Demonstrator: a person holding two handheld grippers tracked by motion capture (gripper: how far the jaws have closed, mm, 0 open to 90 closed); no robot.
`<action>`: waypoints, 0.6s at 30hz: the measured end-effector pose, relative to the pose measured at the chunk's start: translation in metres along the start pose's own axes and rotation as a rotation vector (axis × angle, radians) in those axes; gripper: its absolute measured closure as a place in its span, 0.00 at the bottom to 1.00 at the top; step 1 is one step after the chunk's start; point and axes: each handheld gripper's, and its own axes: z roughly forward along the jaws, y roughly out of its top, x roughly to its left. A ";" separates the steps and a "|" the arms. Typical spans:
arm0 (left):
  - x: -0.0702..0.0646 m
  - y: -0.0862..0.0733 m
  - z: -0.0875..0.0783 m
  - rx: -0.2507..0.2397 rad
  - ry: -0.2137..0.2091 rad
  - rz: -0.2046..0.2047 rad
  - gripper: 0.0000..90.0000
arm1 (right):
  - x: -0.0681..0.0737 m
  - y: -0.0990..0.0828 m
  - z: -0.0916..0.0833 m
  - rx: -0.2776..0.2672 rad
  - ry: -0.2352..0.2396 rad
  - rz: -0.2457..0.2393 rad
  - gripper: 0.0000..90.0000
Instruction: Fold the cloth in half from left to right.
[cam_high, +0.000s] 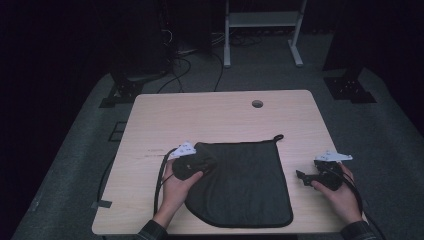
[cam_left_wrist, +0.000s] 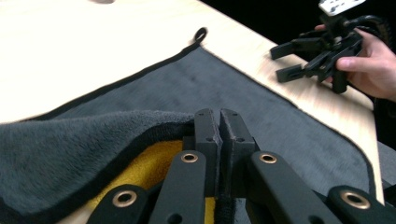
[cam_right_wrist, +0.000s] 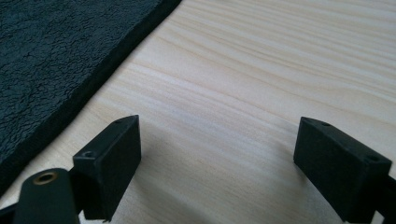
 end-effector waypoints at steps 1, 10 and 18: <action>-0.002 0.002 0.004 0.003 -0.006 0.005 0.95 | 0.000 0.000 0.000 0.000 0.000 -0.001 0.15; -0.013 0.014 0.036 0.014 -0.061 0.003 0.95 | 0.000 0.000 0.000 0.000 0.000 0.000 0.16; -0.024 0.022 0.067 0.040 -0.109 -0.002 0.95 | 0.000 0.000 0.000 0.000 0.001 0.000 0.16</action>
